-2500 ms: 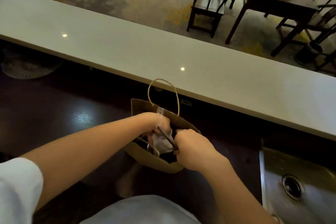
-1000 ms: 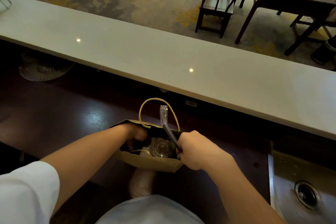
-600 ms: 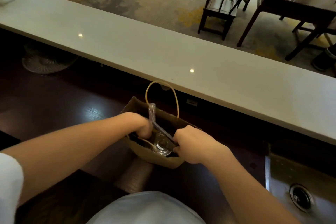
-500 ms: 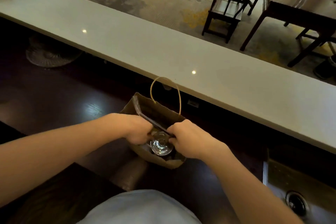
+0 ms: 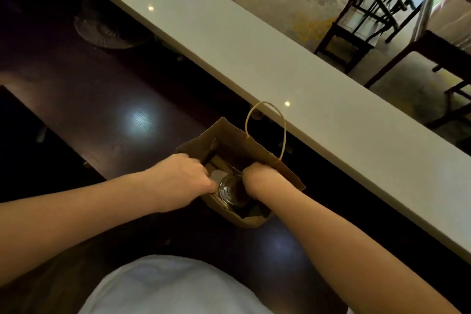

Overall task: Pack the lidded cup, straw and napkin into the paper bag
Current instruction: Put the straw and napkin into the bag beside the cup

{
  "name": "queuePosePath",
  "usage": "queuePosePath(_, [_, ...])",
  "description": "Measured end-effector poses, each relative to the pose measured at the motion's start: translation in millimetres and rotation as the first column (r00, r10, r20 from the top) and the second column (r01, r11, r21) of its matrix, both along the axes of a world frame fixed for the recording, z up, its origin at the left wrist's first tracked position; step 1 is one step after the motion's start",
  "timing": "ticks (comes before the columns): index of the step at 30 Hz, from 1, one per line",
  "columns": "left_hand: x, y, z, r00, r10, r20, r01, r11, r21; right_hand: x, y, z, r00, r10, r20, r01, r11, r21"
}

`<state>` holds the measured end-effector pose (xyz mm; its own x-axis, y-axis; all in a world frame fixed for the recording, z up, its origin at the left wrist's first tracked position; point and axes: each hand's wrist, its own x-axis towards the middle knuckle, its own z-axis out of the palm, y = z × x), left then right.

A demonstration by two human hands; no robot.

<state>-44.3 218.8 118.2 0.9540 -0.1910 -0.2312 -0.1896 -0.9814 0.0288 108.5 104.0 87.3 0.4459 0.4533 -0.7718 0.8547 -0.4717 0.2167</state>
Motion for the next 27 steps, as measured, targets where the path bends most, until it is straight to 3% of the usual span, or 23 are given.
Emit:
queuePosePath(4, [2,-5,0,0.999,-0.031,0.023,0.031,0.999,-0.017,-7,8,-28,0.985,-0.07,0.158,0.074,0.997,-0.018])
queuePosePath(8, [0,-7,-1,0.998,-0.053,0.025,0.054,0.998,-0.031,-10,11,-40,0.954,-0.221,0.202,0.212,0.975,0.068])
queuePosePath(14, [7,-14,3,0.999,-0.049,-0.024,0.048,0.999,-0.006,-17,13,-46,0.965,-0.107,0.239,0.084,0.991,0.106])
queuePosePath(16, [11,-19,5,0.998,-0.055,-0.042,0.054,0.999,-0.006,-18,11,-47,0.968,-0.067,0.241,0.026,0.985,0.169])
queuePosePath(22, [22,-23,7,0.997,-0.069,-0.043,0.069,0.998,-0.002,-1,0,-54,0.963,-0.147,0.224,0.107,0.978,0.18])
queuePosePath(27, [24,-25,4,0.995,-0.078,-0.063,0.077,0.997,-0.011,2,-6,-63,0.97,-0.237,0.058,0.228,0.965,0.13])
